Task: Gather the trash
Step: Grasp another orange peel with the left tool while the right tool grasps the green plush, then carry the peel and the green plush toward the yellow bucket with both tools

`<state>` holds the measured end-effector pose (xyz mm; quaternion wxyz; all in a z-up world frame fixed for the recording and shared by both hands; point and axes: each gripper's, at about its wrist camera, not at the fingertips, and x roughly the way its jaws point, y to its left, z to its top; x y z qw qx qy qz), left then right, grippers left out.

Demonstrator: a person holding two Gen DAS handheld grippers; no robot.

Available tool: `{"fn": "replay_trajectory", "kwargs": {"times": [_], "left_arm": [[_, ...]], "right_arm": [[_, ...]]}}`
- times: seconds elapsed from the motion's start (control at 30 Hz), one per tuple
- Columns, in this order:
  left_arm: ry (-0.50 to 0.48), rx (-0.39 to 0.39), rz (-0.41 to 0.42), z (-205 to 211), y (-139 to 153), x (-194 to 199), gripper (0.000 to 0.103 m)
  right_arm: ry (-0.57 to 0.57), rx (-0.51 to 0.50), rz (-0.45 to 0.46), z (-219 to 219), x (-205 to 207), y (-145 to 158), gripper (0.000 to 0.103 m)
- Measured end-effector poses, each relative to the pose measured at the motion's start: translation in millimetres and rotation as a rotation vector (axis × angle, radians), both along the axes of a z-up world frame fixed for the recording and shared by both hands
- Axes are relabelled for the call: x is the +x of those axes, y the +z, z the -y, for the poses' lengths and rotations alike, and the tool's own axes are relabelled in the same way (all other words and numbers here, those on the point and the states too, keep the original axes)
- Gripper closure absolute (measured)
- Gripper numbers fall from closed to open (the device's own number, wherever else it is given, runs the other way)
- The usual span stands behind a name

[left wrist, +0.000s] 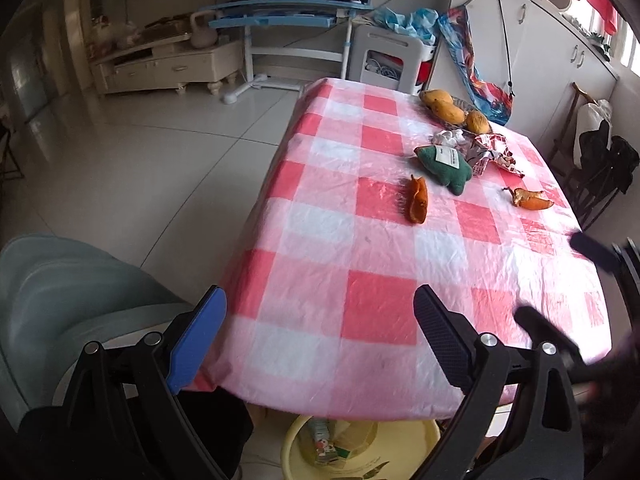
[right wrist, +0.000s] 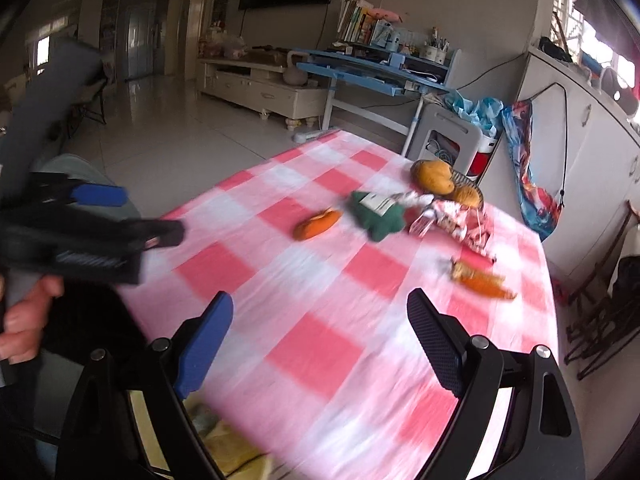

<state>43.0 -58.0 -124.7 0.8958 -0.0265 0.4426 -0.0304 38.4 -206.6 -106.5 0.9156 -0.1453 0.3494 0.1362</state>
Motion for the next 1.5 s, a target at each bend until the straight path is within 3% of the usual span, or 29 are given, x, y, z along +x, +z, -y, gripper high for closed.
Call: {"fn": "replay_trajectory", "kwargs": {"times": [0.23, 0.4, 0.57, 0.67, 0.7, 0.73, 0.8, 0.9, 1.0, 1.23, 1.3, 1.37, 1.5], "left_arm": [[-0.033, 0.018, -0.021, 28.9, 4.0, 48.7, 0.012], [-0.096, 0.054, -0.052, 66.2, -11.7, 92.9, 0.012], [-0.141, 0.105, -0.066, 92.8, -28.4, 123.3, 0.027], [-0.156, 0.123, -0.092, 97.8, -40.8, 135.0, 0.044], [-0.152, 0.114, -0.085, 97.3, -40.5, 137.2, 0.061], [-0.174, 0.114, -0.09, 99.1, -38.2, 140.9, 0.086], [-0.174, 0.094, -0.105, 95.6, -34.1, 147.7, 0.087], [-0.1, 0.006, -0.102, 72.6, -21.6, 153.9, 0.087], [-0.05, -0.069, -0.061, 52.5, -3.9, 153.4, 0.087], [-0.042, -0.124, -0.04, 40.3, 5.9, 149.4, 0.087], [-0.044, -0.128, -0.044, 38.8, 4.7, 151.2, 0.087], [-0.051, -0.134, -0.05, 38.4, 5.0, 150.2, 0.087], [-0.068, -0.123, -0.05, 42.4, 5.9, 144.8, 0.087]], "right_arm": [[-0.078, -0.005, -0.064, 20.8, 62.6, -17.0, 0.018], [-0.143, 0.0, -0.129, 41.7, 81.2, -29.5, 0.018], [-0.122, -0.023, -0.132, 46.7, 89.1, -33.9, 0.018], [-0.081, -0.016, -0.128, 45.0, 96.3, -35.5, 0.018], [-0.06, -0.016, -0.126, 43.1, 98.9, -36.3, 0.018], [-0.046, -0.02, -0.124, 39.6, 101.7, -36.9, 0.018], [-0.021, -0.029, -0.118, 34.5, 107.1, -37.6, 0.018], [0.007, -0.004, -0.095, 26.9, 118.7, -34.7, 0.018], [0.028, 0.025, -0.074, 18.5, 130.6, -32.3, 0.018], [0.025, 0.01, -0.121, 3.1, 157.3, -47.6, 0.018], [0.018, 0.011, -0.149, 3.9, 161.3, -53.7, 0.029], [0.004, 0.04, -0.176, 8.5, 163.4, -54.2, 0.046], [0.004, 0.043, -0.199, 9.4, 156.6, -52.2, 0.055]]}}
